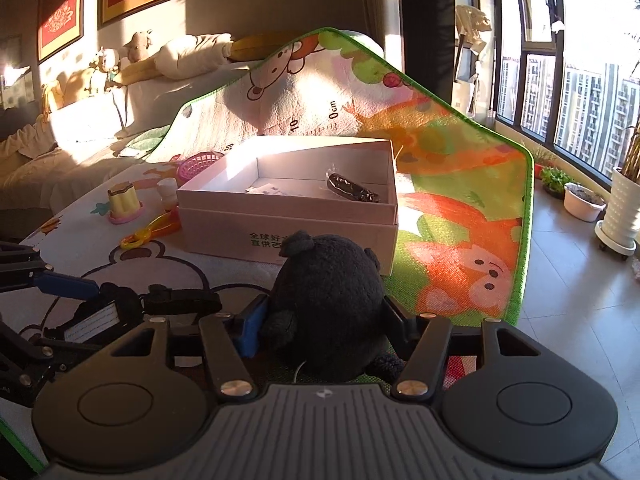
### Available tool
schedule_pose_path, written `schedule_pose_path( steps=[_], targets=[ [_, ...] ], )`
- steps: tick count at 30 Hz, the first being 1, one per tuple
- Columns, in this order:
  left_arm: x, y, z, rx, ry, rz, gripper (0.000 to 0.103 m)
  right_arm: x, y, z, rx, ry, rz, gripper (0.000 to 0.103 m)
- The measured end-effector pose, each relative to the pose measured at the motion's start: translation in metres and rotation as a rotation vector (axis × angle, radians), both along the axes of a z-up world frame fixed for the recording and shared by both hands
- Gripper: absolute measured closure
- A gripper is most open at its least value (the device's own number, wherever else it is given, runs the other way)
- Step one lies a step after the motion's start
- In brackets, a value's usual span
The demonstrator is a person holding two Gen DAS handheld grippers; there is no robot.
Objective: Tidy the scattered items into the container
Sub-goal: 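Close the left gripper on the black device and lift it while the right gripper lifts the plush, then lower the device and plush into the pink box and open both grippers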
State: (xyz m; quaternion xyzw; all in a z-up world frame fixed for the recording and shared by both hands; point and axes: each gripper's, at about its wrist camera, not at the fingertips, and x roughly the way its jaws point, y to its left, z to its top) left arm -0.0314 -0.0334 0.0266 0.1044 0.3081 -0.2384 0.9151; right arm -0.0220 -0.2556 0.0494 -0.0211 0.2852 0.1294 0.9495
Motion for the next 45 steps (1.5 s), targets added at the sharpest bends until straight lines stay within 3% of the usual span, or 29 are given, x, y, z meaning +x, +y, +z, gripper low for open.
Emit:
schedule_pose_path(
  steps=[9,18,21,24,29,36,38,40,45],
  targets=[
    [-0.02,-0.002,0.035,-0.035,-0.137,-0.033,0.027,-0.029,-0.011,0.041,0.134,0.068,0.043,0.043],
    [-0.012,-0.012,0.063,-0.032,-0.254,-0.059,0.027,-0.039,-0.005,0.071,0.18,0.041,0.092,0.043],
    [0.003,-0.014,0.072,-0.032,-0.298,-0.05,0.027,-0.028,-0.007,0.081,0.216,0.019,0.094,0.043],
    [0.027,-0.017,0.08,-0.034,-0.333,-0.035,0.027,-0.009,-0.014,0.097,0.254,-0.062,0.052,0.043],
    [0.088,-0.026,0.089,-0.038,-0.37,-0.019,0.027,0.052,-0.025,0.119,0.342,-0.142,-0.002,0.043],
    [0.181,-0.04,0.062,-0.065,-0.298,0.016,0.027,0.149,-0.024,0.093,0.379,-0.035,-0.05,0.041],
    [0.196,-0.039,0.052,-0.075,-0.256,0.013,0.015,0.168,-0.023,0.077,0.378,0.023,-0.055,0.036],
    [0.197,-0.031,0.046,-0.095,-0.221,0.016,0.009,0.176,-0.026,0.065,0.393,0.05,-0.075,0.033],
    [0.159,0.004,0.042,-0.099,-0.198,0.043,0.006,0.167,-0.028,0.063,0.379,0.007,-0.088,0.033]
  ],
)
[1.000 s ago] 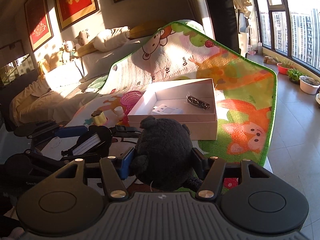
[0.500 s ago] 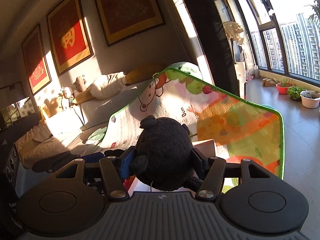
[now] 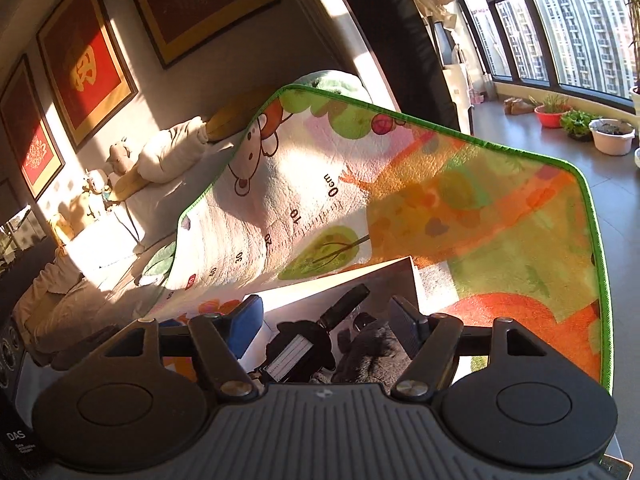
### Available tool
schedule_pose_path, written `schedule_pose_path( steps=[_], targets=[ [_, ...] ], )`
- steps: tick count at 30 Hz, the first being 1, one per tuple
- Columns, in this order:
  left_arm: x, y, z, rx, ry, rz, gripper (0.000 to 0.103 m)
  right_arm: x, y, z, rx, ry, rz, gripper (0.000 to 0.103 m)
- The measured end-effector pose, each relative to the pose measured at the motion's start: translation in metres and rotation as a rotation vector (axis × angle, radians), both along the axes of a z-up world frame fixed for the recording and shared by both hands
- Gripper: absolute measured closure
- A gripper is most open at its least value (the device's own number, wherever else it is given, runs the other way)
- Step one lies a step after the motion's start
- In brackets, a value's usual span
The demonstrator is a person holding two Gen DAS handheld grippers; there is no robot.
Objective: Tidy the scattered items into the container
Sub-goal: 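Lower the device and plush into the pink box and open both grippers, then reach the right gripper toward the white bottle with a red cap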
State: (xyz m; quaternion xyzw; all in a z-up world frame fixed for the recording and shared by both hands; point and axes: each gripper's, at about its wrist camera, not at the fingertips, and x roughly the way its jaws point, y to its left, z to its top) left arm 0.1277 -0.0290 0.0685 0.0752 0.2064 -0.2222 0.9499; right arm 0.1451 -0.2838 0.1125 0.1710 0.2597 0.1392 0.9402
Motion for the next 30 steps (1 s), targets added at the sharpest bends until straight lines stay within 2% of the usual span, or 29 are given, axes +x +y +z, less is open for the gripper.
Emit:
schedule_pose_path(
  steps=[4,8,12,15,17,19,21,26,30],
  targets=[
    [-0.028,0.028,-0.009,-0.008,0.053,0.068,0.003,-0.006,0.007,0.008,-0.026,-0.023,-0.01,0.027],
    [-0.05,0.054,-0.031,0.006,0.151,0.167,0.001,-0.015,0.031,0.017,-0.056,-0.042,0.038,0.024],
    [-0.063,0.082,-0.047,-0.006,0.205,0.27,0.001,-0.028,0.087,0.017,-0.218,-0.093,0.134,0.024],
    [-0.074,0.104,-0.052,-0.059,0.227,0.324,0.0,-0.041,0.138,0.009,-0.36,-0.128,0.227,0.025],
    [-0.081,0.113,-0.054,-0.083,0.236,0.326,0.0,-0.048,0.169,0.003,-0.439,-0.144,0.293,0.032],
    [-0.085,0.119,-0.058,-0.092,0.241,0.327,0.0,-0.045,0.195,-0.002,-0.471,-0.111,0.367,0.051],
    [-0.084,0.122,-0.062,-0.11,0.254,0.328,0.0,-0.035,0.218,-0.009,-0.489,-0.051,0.42,0.058],
    [-0.087,0.129,-0.064,-0.175,0.25,0.326,0.0,-0.003,0.267,-0.032,-0.566,0.072,0.438,0.058],
    [-0.093,0.128,-0.063,-0.185,0.211,0.323,0.0,0.018,0.289,-0.052,-0.671,0.101,0.402,0.058]
  ],
)
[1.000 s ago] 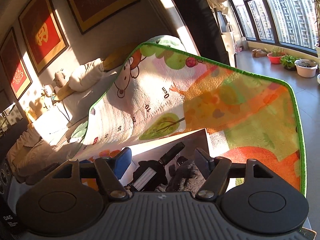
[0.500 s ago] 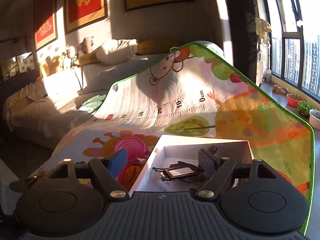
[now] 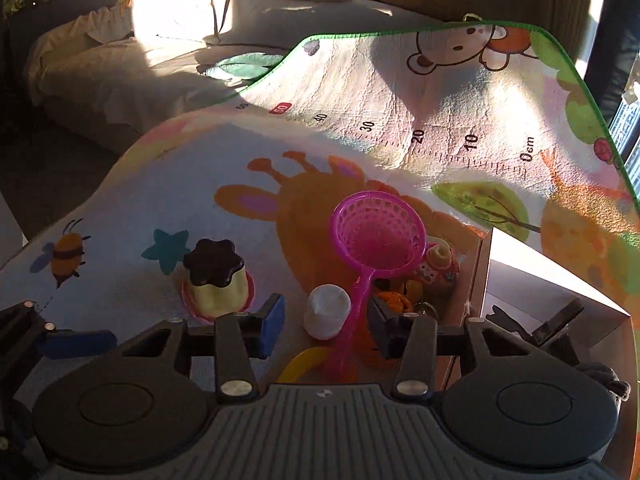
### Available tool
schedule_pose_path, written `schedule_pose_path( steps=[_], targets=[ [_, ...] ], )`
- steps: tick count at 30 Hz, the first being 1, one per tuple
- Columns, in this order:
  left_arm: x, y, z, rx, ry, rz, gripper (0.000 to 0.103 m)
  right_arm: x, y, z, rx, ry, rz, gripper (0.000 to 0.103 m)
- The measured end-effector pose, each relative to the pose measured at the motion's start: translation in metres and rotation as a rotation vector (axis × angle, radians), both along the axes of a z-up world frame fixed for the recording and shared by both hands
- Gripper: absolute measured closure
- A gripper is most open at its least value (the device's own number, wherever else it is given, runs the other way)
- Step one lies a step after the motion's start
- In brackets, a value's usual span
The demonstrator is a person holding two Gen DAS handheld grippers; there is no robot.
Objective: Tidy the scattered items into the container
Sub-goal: 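Reach the right gripper toward the white bottle with a red cap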
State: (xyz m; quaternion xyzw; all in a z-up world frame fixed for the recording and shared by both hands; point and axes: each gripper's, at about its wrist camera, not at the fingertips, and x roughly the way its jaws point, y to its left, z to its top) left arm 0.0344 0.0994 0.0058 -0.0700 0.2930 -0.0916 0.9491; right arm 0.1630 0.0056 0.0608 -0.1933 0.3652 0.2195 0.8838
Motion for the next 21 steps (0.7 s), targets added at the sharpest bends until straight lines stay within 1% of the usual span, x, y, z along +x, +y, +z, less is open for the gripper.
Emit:
schedule_pose_path(
  steps=[2,3,7,9,11,12,13,15,17,19,21],
  targets=[
    [-0.002,-0.001,0.001,-0.002,-0.011,-0.01,0.0,0.007,0.004,-0.008,-0.027,0.021,-0.009,0.07],
    [-0.002,-0.001,0.001,-0.003,-0.014,-0.01,0.0,0.009,0.003,-0.009,-0.021,0.04,-0.006,0.077],
    [-0.005,-0.002,0.002,0.0,-0.02,-0.018,0.0,-0.003,-0.004,0.002,0.017,0.027,0.001,0.077],
    [-0.007,-0.005,0.004,0.016,-0.031,-0.04,0.0,-0.016,-0.01,0.014,0.088,0.092,0.064,0.077],
    [-0.009,-0.009,0.004,0.031,-0.036,-0.064,0.0,-0.03,-0.013,0.021,0.143,0.172,0.157,0.077],
    [-0.01,-0.011,0.004,0.039,-0.034,-0.07,0.0,-0.036,-0.014,0.023,0.159,0.19,0.182,0.07],
    [-0.01,-0.012,0.004,0.046,-0.032,-0.073,0.0,-0.04,-0.014,0.025,0.168,0.189,0.189,0.06],
    [-0.01,-0.013,0.004,0.051,-0.027,-0.075,0.0,-0.043,-0.016,0.026,0.164,0.166,0.164,0.058],
    [-0.011,-0.012,0.003,0.047,-0.014,-0.075,0.0,-0.041,-0.018,0.022,0.156,0.167,0.105,0.058],
    [-0.013,-0.009,0.003,0.049,-0.002,-0.073,0.0,-0.044,-0.019,0.014,0.125,0.154,0.063,0.062],
    [-0.017,-0.004,0.002,0.05,0.009,-0.066,0.0,-0.051,-0.021,0.004,0.095,0.128,0.048,0.062]
  ],
)
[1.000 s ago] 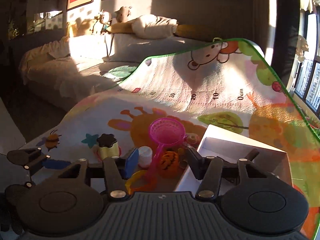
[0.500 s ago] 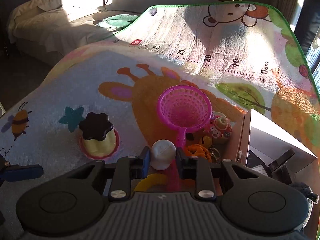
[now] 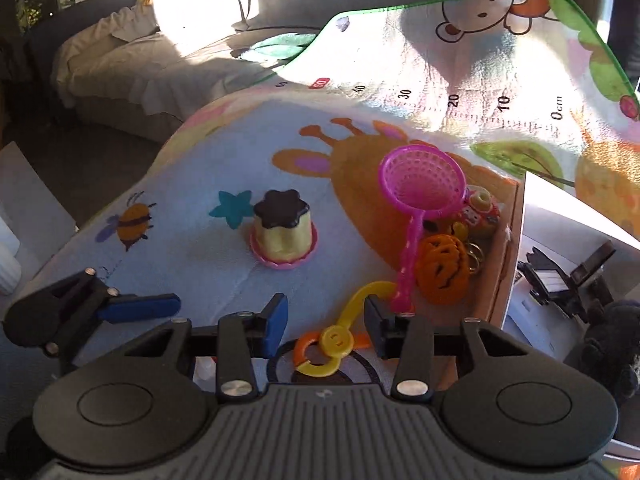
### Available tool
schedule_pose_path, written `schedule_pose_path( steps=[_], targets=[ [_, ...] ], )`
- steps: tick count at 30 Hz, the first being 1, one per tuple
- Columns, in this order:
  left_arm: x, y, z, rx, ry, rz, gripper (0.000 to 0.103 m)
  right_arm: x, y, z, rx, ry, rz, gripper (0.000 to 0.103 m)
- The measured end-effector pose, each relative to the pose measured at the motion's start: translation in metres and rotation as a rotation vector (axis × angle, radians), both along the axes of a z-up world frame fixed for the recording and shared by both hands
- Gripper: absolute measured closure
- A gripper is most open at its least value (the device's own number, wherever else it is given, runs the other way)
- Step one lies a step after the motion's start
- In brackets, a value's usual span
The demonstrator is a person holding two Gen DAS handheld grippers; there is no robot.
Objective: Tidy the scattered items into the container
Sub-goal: 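Reach the right gripper toward the white bottle with a red cap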
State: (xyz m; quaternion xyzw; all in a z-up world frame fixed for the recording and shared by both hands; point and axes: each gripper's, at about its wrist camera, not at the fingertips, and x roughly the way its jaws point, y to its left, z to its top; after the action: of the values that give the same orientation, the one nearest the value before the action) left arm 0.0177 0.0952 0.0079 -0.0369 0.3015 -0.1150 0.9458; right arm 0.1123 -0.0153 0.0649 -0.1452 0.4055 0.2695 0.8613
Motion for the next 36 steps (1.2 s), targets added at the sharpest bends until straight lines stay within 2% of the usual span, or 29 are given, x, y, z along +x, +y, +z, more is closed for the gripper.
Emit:
schedule_pose_path(
  steps=[4,7,9,11,14,18,22,26,29,33,36],
  targets=[
    [-0.005,0.006,0.0,0.012,0.019,-0.005,0.0,-0.007,-0.003,-0.014,0.008,-0.02,-0.048,0.062],
    [-0.009,0.007,0.0,0.034,0.029,-0.01,0.0,-0.004,0.0,-0.025,0.03,0.01,-0.091,0.062],
    [-0.012,0.007,-0.001,0.043,0.037,-0.017,0.0,-0.006,0.002,-0.03,0.026,-0.002,-0.096,0.063],
    [-0.014,0.008,-0.001,0.048,0.046,-0.014,0.0,-0.012,0.002,-0.032,0.031,-0.033,-0.07,0.074],
    [-0.014,0.009,-0.001,0.052,0.054,-0.005,0.0,-0.022,-0.003,-0.032,0.029,-0.057,-0.045,0.074],
    [-0.013,0.006,-0.001,0.068,0.063,0.0,0.0,-0.04,-0.028,-0.03,0.063,-0.025,-0.019,0.074],
    [-0.011,0.002,-0.002,0.071,0.071,-0.002,0.0,-0.079,-0.068,-0.029,0.058,-0.024,0.008,0.074],
    [-0.003,-0.002,-0.002,0.042,0.081,0.018,0.0,-0.115,-0.118,-0.028,0.035,-0.041,-0.101,0.074],
    [0.004,-0.008,-0.001,0.032,0.077,0.029,0.0,-0.129,-0.157,-0.03,0.059,-0.041,-0.217,0.074],
    [0.01,-0.018,0.0,0.065,0.079,0.028,0.0,-0.133,-0.19,-0.035,0.071,-0.077,-0.342,0.073],
    [0.003,-0.022,0.005,0.097,0.071,0.015,0.0,-0.132,-0.194,-0.031,0.119,-0.094,-0.347,0.073]
  ],
)
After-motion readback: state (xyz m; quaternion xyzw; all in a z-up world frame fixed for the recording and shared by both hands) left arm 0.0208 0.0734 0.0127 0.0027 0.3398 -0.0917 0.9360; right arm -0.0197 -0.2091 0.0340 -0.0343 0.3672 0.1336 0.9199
